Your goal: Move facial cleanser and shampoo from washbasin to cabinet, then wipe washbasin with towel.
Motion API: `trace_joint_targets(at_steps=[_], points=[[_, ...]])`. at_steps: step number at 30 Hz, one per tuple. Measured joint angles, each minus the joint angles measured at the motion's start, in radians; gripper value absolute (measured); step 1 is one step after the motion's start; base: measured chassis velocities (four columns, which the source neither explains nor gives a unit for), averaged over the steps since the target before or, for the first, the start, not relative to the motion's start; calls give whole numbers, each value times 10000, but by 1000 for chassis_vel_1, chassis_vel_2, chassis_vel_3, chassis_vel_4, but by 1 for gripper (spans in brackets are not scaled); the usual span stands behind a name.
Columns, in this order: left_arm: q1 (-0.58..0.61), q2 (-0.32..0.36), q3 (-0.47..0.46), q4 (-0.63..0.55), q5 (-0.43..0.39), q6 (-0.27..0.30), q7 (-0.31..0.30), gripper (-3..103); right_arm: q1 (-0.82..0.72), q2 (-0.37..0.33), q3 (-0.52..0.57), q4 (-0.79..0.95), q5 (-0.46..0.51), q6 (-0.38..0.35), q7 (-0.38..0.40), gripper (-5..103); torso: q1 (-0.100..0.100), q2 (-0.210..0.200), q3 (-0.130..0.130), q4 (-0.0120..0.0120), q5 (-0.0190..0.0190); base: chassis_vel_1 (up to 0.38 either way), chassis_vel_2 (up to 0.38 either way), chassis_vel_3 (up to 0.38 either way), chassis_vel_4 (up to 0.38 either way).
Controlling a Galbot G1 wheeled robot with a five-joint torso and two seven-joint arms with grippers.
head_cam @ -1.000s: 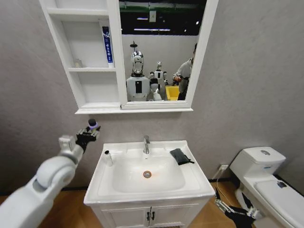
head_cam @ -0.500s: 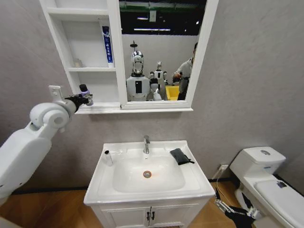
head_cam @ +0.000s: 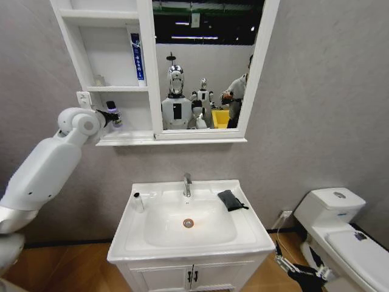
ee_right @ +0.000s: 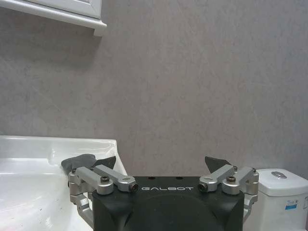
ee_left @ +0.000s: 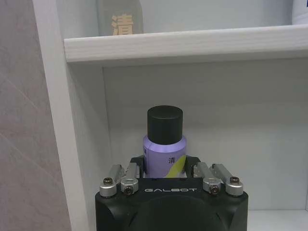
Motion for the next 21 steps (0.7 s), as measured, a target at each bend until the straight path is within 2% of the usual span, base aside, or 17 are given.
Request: trace_joint_targets(at_steps=[10,15,17,18,20,21], points=[[643,255,-17,-282,380,-27,328,43,0,0,0,0,0,0,0,100,-2,0,-1,0,-1,0,0,0,0],[768,274,-19,-279,920,-40,653,40,0,0,0,0,0,0,0,100,-2,1,-1,0,1,0,0,0,0],[915,223,-82,-271,1085,-53,795,48,0,0,0,0,0,0,0,100,-2,1,-1,0,0,0,0,0,0],[915,223,-82,-271,1085,-53,795,48,0,0,0,0,0,0,0,100,-2,1,-1,0,0,0,0,0,0],[1060,225,-182,-345,1110,-53,866,59,0,0,0,0,0,0,1,100,-1,0,-1,-1,0,0,0,0,0],[1060,225,-182,-345,1110,-53,866,59,0,0,0,0,0,0,1,100,-1,0,-1,-1,0,0,0,0,0]])
